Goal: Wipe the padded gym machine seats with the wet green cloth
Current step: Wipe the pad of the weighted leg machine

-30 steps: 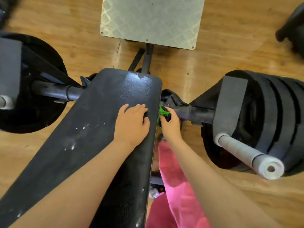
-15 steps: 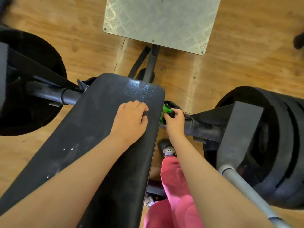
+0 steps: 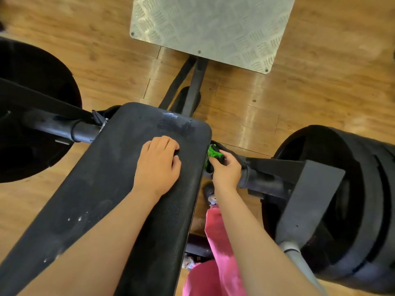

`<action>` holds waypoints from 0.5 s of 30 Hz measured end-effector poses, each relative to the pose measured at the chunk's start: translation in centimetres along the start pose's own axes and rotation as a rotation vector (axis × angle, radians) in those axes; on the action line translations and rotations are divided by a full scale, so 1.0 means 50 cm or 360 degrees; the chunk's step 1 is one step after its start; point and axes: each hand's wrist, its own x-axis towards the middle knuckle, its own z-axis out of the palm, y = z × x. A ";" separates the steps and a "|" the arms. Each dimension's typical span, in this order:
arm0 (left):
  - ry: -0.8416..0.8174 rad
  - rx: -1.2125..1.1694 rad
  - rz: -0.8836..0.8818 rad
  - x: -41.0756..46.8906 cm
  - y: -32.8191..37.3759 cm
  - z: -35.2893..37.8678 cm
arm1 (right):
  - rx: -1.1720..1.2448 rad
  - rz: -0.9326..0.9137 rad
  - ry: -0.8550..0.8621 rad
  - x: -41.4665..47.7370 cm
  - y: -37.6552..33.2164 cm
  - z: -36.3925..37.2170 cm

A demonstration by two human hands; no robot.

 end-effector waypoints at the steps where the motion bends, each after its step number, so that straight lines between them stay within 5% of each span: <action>1: 0.0001 -0.0001 -0.0004 0.000 0.000 0.000 | 0.0044 0.0013 -0.0037 -0.002 0.002 -0.007; 15: 0.0005 -0.0001 -0.0025 0.002 -0.001 0.005 | -0.0179 -0.0006 0.0070 0.055 -0.056 0.010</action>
